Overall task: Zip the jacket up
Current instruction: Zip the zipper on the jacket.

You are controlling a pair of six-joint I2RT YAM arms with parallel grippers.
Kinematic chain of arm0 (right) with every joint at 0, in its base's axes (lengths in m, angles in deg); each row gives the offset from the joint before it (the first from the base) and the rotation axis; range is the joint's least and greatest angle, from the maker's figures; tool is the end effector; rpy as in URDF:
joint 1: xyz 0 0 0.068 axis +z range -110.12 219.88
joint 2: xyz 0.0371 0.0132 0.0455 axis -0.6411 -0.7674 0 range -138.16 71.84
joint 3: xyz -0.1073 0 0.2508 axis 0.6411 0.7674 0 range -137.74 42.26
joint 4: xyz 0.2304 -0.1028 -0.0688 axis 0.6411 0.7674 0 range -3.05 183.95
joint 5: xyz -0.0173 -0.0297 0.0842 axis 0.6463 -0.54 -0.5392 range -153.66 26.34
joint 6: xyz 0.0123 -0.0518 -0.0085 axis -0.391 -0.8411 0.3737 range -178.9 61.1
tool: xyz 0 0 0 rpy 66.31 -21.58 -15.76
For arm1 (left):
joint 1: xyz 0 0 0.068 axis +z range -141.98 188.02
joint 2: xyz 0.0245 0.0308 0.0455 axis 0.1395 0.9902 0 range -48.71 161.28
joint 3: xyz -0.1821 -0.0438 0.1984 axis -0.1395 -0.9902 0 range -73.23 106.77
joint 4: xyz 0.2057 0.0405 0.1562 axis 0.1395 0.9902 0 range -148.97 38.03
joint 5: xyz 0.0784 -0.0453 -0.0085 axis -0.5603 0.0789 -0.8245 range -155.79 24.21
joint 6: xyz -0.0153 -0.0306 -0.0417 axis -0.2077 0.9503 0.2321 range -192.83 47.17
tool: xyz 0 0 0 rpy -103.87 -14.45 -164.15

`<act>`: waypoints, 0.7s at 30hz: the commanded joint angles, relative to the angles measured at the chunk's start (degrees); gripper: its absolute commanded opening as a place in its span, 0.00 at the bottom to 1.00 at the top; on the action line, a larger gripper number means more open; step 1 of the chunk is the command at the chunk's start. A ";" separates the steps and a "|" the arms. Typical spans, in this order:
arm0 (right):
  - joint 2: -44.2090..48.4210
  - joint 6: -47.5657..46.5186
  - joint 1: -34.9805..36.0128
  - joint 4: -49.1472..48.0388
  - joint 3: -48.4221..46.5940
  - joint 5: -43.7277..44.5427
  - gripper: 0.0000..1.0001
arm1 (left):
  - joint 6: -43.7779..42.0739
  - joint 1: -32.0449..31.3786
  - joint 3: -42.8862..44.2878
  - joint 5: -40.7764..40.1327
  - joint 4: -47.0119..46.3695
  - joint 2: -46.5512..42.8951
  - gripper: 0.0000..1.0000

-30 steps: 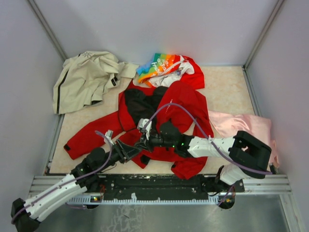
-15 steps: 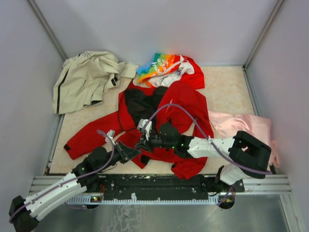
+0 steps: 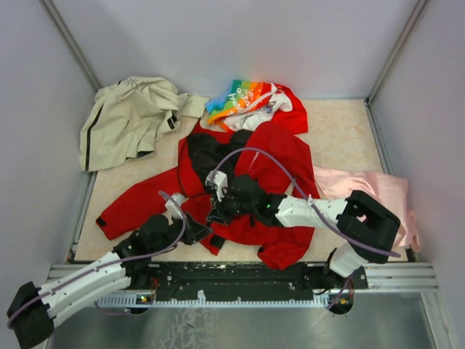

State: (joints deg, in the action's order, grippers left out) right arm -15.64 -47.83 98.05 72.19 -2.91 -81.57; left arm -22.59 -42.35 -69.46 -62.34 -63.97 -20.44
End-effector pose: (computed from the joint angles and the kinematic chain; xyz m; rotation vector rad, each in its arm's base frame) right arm 0.1623 0.2825 0.2068 -1.0680 1.9263 1.0394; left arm 0.0867 -0.1080 0.1549 0.0474 2.1150 -1.1904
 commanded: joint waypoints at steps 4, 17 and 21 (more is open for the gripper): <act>1.26 -0.01 -4.56 1.05 -0.54 8.39 0.00 | -11.61 -0.40 2.92 0.80 -1.93 3.14 0.00; 11.60 6.59 -4.48 -25.12 17.07 20.90 0.00 | -37.56 0.04 12.44 -6.92 -28.28 25.93 0.00; 11.47 7.28 -4.50 -36.96 22.32 24.07 0.00 | -47.01 0.11 13.65 -7.24 -27.31 29.71 0.00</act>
State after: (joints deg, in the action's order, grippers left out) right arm -4.26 -41.19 94.57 49.57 15.23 -66.36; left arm -56.33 -42.40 -58.27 -68.05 -83.92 7.71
